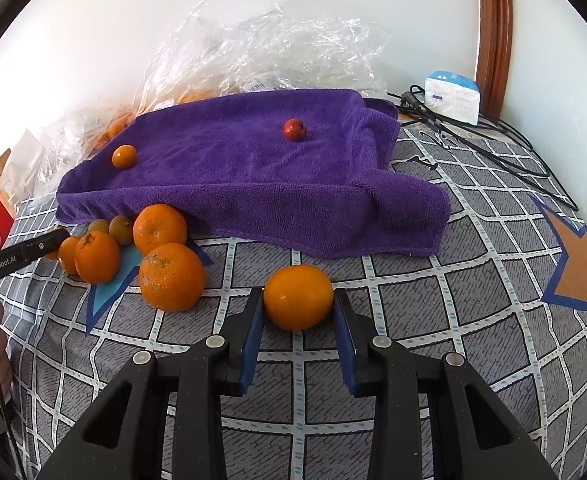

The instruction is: Organize fruits

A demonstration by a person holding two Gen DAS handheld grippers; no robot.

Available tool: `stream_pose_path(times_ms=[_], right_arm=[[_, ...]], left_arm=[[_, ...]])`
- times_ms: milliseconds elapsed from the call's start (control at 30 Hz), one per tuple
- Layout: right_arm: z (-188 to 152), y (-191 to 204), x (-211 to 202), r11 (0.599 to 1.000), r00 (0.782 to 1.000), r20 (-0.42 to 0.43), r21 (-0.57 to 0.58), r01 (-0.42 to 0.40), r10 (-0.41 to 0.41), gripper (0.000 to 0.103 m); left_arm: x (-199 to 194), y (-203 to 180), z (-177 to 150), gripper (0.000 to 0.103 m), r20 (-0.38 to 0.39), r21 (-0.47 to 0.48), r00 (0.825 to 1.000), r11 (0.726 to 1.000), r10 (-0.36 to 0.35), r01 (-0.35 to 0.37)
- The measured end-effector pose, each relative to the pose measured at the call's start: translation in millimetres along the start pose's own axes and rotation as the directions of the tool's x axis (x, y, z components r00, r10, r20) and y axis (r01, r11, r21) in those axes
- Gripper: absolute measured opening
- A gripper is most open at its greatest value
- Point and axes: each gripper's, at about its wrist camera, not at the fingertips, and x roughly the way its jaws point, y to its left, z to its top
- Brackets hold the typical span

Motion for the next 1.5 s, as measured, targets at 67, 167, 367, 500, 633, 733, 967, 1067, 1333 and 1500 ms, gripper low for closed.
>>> stream_pose_path(times_ms=[67,167,367,500,633,733,967,1067,1333,1500], right_arm=[[0,1,0,1.000,1.000,0.000,-0.005,0.005,-0.005,0.034],[0,4,1,1.000,1.000,-0.005,-0.019,0.016,-0.016,0.034],[0,2,0,1.000,1.000,-0.003,-0.017,0.005,-0.006,0.034],[1,2,2,1.000,1.000,-0.017,-0.020,0.009,-0.010,0.034],[1,2,2,1.000,1.000,-0.015,-0.014,-0.001,0.001,0.034],[1,0,2,1.000,1.000,-0.014,-0.005,-0.006,0.006,0.034],[0,-1,1,1.000,1.000,-0.011,0.001,-0.017,0.017,0.034],[0,-2,1,1.000,1.000,-0.010,0.006,-0.018,0.018,0.034],[0,-1,0,1.000,1.000,-0.006,0.004,-0.021,0.021,0.034],[0,-2,0,1.000,1.000,-0.004,0.014,-0.021,0.021,0.034]], left_arm=[[-3,2,1,0.034,0.016,-0.009,1.000,1.000,0.000,0.000],[-5,5,2,0.032,0.022,-0.032,1.000,0.999,-0.013,0.014],[-5,4,1,0.032,0.013,-0.019,1.000,1.000,-0.020,0.020],[-2,3,2,0.033,-0.005,-0.031,0.999,0.999,-0.037,0.037],[12,0,0,0.035,-0.069,-0.048,0.995,0.997,-0.067,0.063],[14,-6,-2,0.034,-0.049,-0.019,0.999,1.000,-0.016,0.015],[12,-11,-2,0.031,-0.029,0.006,0.999,1.000,-0.024,0.024],[8,-8,0,0.031,-0.004,0.001,1.000,1.000,-0.015,0.015],[-5,4,1,0.031,0.038,-0.049,0.998,0.998,-0.043,0.044],[-12,11,4,0.031,0.072,-0.081,0.996,0.995,-0.050,0.056]])
